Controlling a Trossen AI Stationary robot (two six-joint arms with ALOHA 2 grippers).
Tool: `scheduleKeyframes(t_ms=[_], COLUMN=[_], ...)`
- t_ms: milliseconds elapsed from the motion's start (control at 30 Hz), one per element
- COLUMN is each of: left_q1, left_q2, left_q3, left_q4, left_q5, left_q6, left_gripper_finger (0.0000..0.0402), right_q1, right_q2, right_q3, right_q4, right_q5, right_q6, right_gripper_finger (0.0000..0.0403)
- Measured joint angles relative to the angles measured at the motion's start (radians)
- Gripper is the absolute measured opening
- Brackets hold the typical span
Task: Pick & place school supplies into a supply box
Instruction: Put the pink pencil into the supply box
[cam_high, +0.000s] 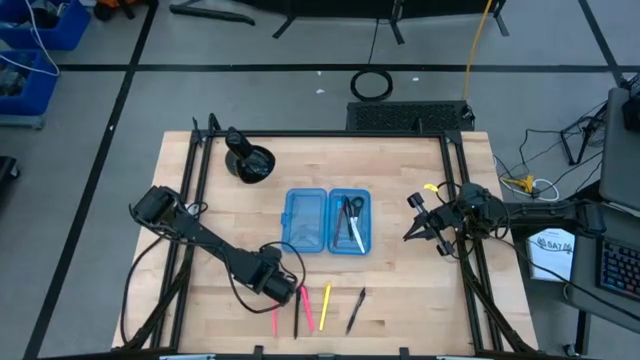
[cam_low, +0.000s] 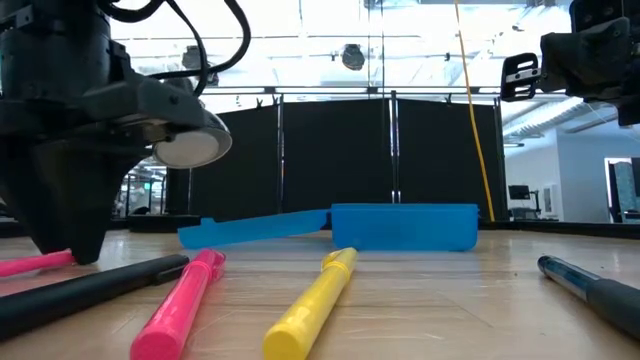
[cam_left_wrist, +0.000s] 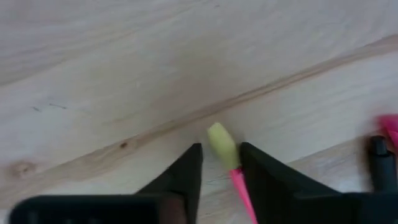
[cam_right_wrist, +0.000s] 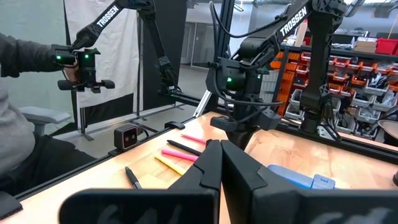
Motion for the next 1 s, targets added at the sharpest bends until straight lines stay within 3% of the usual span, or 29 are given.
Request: scheduleKeyframes(t_ms=[133,267,567,733,1000], left_q1=[0.000,-0.003,-0.017,-0.023,-0.048], left_q2=[0.000,0.000,-0.024,-0.070,-0.154], left_q3=[-0.001,-0.001,0.072,0.171,0.338], left_q4=[-0.002,0.002,-0.098,-0.211,-0.426], left_q5=[0.006,0.006,-0.005,-0.037,-0.272], left_q6=[0.027,0.050,0.078,0.110,0.144], left_gripper_finger=[0.0054,0.0021,0.0035,0.0019,0.0023], right_q1=[0.000,0.000,0.000,0.000,0.000], right_q2=[0.000,0.000,0.000,0.000,0.002], right_q3=[0.000,0.000,0.000,0.000,0.000], right_q4=[0.000,0.000,0.000,0.001,-0.002], right_q5=[0.000,0.001,0.002,0.002,0.002], right_q6=[-0.002,-0.025,-0.027,-0.027,-0.024], right_gripper_finger=[0.0000,0.0000,0.0000,0.0000,0.0000])
